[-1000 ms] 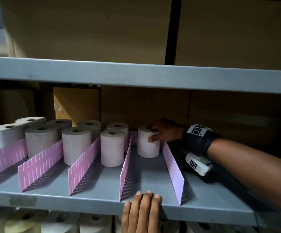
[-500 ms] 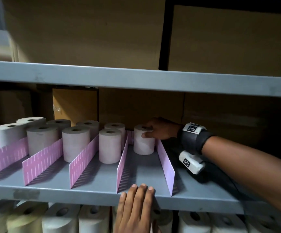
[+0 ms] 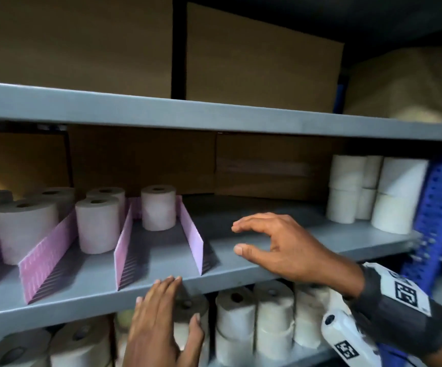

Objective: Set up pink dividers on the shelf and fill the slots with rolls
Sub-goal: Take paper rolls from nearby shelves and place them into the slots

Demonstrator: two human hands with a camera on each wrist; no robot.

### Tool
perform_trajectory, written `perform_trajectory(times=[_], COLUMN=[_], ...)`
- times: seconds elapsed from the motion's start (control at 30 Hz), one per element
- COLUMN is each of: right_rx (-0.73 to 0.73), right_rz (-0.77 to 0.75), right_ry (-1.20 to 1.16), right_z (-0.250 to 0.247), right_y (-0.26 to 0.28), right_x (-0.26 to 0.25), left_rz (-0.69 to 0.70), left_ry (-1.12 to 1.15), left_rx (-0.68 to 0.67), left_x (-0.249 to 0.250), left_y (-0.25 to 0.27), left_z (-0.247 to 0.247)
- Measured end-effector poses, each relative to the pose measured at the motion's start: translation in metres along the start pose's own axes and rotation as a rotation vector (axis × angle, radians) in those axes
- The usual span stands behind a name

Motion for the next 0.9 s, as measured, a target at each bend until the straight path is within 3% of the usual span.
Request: perform_trajectory(times=[0.13,0.3,0.47,0.67,0.9], right_rx=[0.008,0.082,0.190,0.280,0.352], right_rz=[0.172,0.358,0.484,0.580,0.584], right_ry=[0.038,0.054,0.078,0.121,0.131], right_z=[-0.012,-0.042,-0.072,-0.095,-0.126], right_y=[0.058,0.108,0.136,0.131,0.085], right_x=[0.036,0.074,0.114,0.174,0.246], left_rz=[0.059,0.206,0.173,0.201,0.308], left_ry=[0.243,0.424,0.572,0.578,0.575], left_rx=[0.025,-0.128,-0.301,-0.348,-0.377], left_x=[0.052,0.114,0.157,0.192,0.228], left_y=[0.002,-0.007,-0.031,-0.086,-0.175], left_z=[0.015,0.040,0.081,0.132,0.186])
Point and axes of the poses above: each hand's wrist, its own y-axis away from the middle knuckle, its own z-axis out of the palm, x = y × z, the point moved 3 cm from there along -y, towards the middle knuckle, and after that the axes turned 9 degrees about z, right-handed, at the moved point
